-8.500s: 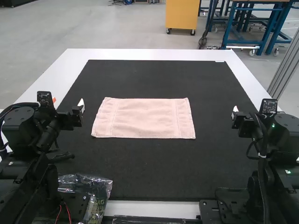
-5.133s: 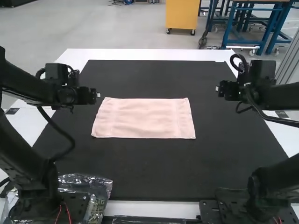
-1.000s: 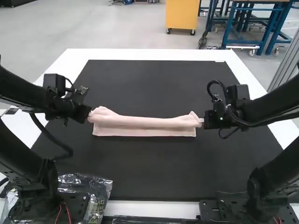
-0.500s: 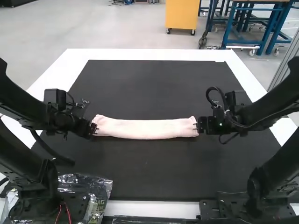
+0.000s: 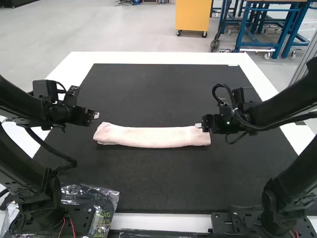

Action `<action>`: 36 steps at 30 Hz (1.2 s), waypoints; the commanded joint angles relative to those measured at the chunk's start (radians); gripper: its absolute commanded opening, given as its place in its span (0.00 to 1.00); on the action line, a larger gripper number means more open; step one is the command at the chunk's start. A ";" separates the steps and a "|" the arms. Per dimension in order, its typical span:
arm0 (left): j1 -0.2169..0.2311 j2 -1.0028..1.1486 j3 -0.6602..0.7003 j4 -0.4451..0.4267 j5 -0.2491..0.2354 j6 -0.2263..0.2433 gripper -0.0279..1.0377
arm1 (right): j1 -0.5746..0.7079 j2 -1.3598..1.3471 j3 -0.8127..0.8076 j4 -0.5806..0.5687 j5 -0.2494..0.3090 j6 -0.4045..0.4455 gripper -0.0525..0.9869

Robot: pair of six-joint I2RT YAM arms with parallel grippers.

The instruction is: Fold the towel.

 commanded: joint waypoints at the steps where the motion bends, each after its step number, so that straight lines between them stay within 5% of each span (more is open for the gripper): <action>1: 0.006 -0.035 0.021 -0.003 0.030 -0.045 0.94 | 0.021 0.023 -0.007 0.009 0.001 0.011 0.94; 18: 0.006 -0.052 0.017 -0.009 0.045 -0.088 0.94 | 0.064 0.224 -0.001 0.090 0.030 -0.047 0.88; 19: 0.008 -0.054 0.015 -0.009 0.047 -0.091 0.94 | 0.069 0.244 0.003 0.090 0.020 -0.061 0.69; 21: 0.008 -0.054 0.009 -0.008 0.048 -0.092 0.94 | 0.063 0.272 0.009 0.089 -0.032 -0.096 0.01; 29: 0.006 -0.054 0.008 0.002 0.047 -0.103 0.94 | -0.143 0.157 0.003 0.006 -0.066 -0.151 0.03; 36: 0.005 -0.055 0.011 0.006 0.047 -0.104 0.94 | -0.272 0.014 0.073 -0.177 -0.083 -0.217 0.03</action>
